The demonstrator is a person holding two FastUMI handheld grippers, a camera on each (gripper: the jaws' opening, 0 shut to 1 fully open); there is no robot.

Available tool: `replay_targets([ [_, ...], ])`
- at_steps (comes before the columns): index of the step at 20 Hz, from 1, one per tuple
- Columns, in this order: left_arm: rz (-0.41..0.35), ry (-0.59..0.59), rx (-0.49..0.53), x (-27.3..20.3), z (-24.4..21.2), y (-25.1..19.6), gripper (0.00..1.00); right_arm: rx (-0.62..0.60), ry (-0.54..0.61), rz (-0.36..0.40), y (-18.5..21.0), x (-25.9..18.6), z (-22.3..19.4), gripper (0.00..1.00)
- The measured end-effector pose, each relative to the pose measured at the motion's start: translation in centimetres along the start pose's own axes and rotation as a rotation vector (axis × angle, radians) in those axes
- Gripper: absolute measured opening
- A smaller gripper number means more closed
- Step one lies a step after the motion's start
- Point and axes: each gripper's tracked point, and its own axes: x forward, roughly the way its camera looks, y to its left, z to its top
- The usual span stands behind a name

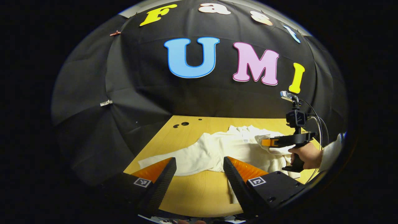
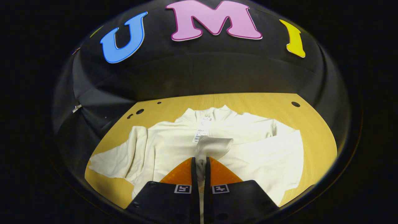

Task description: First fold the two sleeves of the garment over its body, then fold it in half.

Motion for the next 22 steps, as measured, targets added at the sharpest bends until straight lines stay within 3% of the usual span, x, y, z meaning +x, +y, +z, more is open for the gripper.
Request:
replay_targets([
  [4, 0.040, 0.025, -0.021, 0.2, -1.1, 1.8, 0.98, -0.007, 0.101, -0.022, 0.6, 1.2, -3.4, 0.11],
  [7, 0.062, 0.025, -0.026, 0.1, -1.4, 2.6, 0.98, 0.059, 0.131, 0.022, 1.9, 1.0, -4.2, 0.16],
  [8, 0.068, 0.025, -0.027, 0.2, -1.4, 2.8, 0.97, 0.074, 0.136, 0.045, 2.6, 0.8, -4.1, 0.28],
  [9, 0.072, 0.025, -0.029, 0.3, -1.6, 3.0, 0.97, 0.084, 0.133, 0.070, 3.2, 0.8, -4.1, 0.31],
  [12, 0.085, 0.028, -0.032, 0.8, -2.0, 3.5, 0.98, 0.098, 0.120, 0.142, 5.1, -0.4, -3.3, 0.55],
  [15, 0.115, 0.024, -0.032, 1.8, -2.2, 4.6, 0.98, 0.085, 0.116, 0.158, 5.2, -2.3, -3.3, 0.60],
  [16, 0.121, 0.023, -0.031, 2.4, -2.2, 5.1, 0.97, 0.069, 0.113, 0.161, 5.0, -3.1, -3.3, 0.54],
  [17, 0.134, 0.020, -0.025, 3.0, -2.3, 5.8, 0.97, 0.044, 0.109, 0.165, 4.7, -3.9, -3.4, 0.64],
  [22, 0.244, 0.054, -0.004, 7.5, -4.1, 10.4, 0.97, -0.058, 0.110, 0.155, 1.9, -8.0, -4.2, 0.64],
])
